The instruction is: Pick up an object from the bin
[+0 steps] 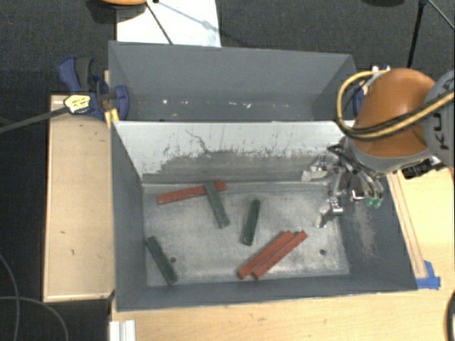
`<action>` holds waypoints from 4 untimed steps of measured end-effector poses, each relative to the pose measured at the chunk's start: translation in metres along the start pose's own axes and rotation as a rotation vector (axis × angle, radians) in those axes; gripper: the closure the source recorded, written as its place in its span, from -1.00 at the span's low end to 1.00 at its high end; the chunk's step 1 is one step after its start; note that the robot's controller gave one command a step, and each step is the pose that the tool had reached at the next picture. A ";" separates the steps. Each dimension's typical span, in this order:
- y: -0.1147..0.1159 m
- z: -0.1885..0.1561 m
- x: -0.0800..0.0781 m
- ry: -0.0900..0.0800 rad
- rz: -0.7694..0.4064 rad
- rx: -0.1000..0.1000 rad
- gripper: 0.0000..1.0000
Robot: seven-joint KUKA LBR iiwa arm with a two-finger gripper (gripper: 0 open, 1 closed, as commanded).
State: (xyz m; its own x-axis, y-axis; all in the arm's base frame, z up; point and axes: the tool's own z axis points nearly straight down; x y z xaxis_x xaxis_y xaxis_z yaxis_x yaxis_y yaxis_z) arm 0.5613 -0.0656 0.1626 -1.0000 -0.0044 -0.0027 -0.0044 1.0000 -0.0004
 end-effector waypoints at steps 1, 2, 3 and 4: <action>0.000 0.000 0.000 0.000 0.000 0.000 -1.00; 0.005 0.052 0.034 -0.005 -0.005 0.001 -1.00; 0.040 0.087 0.003 -0.008 0.055 0.002 1.00; 0.042 0.089 0.004 -0.004 0.052 0.000 -1.00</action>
Offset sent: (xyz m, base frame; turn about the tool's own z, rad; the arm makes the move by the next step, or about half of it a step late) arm -0.0609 0.0087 -0.0926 -0.0077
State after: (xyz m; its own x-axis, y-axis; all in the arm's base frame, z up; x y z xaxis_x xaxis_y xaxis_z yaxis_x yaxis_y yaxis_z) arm 0.5572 -0.0237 0.0735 -0.9989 0.0473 -0.0066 0.0473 0.9989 0.0000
